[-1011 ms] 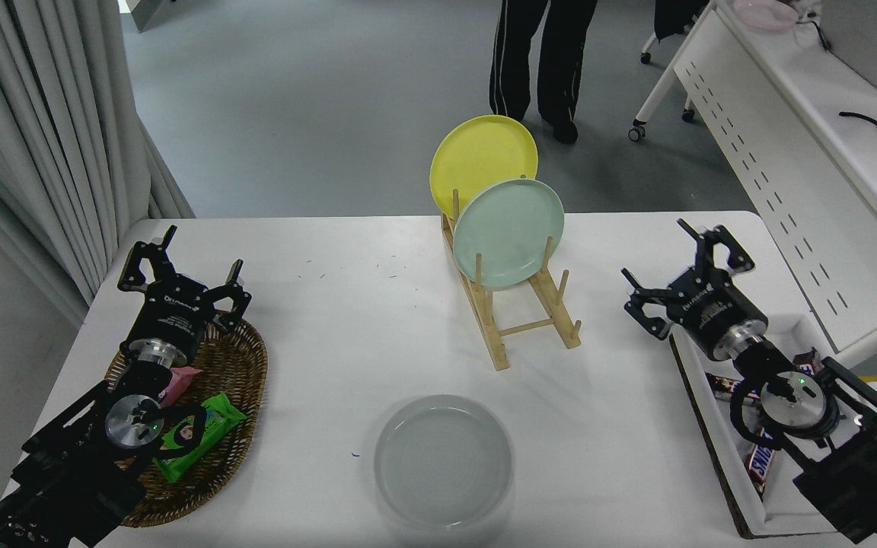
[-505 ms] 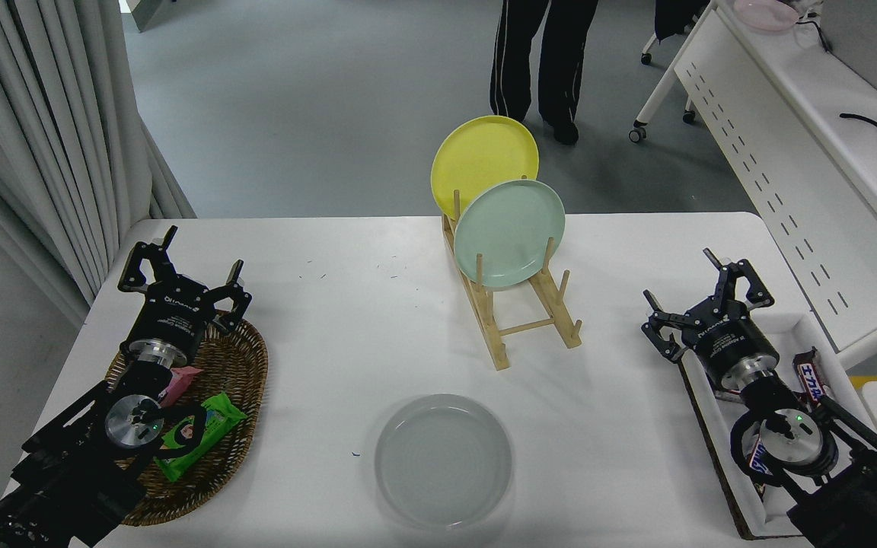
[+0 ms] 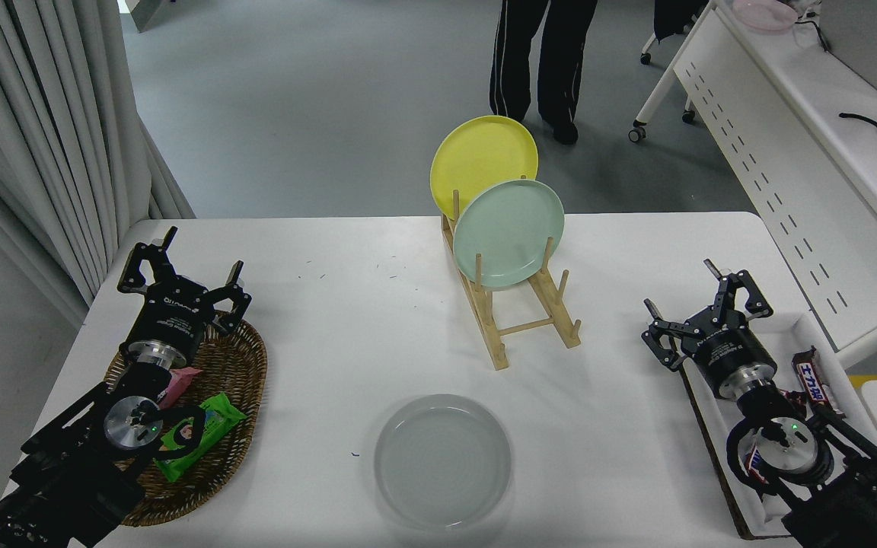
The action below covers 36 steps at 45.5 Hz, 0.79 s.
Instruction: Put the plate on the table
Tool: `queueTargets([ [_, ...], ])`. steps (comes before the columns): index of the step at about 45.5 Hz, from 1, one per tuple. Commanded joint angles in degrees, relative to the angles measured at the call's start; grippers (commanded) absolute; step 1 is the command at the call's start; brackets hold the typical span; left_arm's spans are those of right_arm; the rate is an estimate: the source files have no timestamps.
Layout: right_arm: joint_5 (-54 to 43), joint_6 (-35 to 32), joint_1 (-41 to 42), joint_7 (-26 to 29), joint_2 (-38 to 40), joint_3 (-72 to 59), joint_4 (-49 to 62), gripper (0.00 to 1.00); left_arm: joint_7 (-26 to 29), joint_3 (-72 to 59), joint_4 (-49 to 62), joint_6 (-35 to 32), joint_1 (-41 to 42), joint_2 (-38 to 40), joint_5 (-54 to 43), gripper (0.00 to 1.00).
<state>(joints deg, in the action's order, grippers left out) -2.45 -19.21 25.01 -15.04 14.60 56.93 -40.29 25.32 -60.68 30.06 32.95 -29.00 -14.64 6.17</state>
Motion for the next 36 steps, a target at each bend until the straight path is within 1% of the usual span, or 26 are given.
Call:
queueTargets([
  [1, 0.0, 0.1, -0.1, -0.1, -0.4, 0.0, 0.1, 1.0, 0.2, -0.1, 0.0, -0.3, -0.2, 0.1, -0.2, 1.0],
  [26, -0.1, 1.1, 1.1, 0.0, -0.4, -1.2, -0.5, 1.0, 0.2, -0.1, 0.0, -0.3, -0.2, 0.1, -0.2, 1.0],
  [36, -0.1, 3.5, 1.9, 0.0, 0.4, -1.3, 0.0, 1.0, 0.2, -0.1, 0.0, -0.3, -0.2, 0.1, -0.2, 1.0],
])
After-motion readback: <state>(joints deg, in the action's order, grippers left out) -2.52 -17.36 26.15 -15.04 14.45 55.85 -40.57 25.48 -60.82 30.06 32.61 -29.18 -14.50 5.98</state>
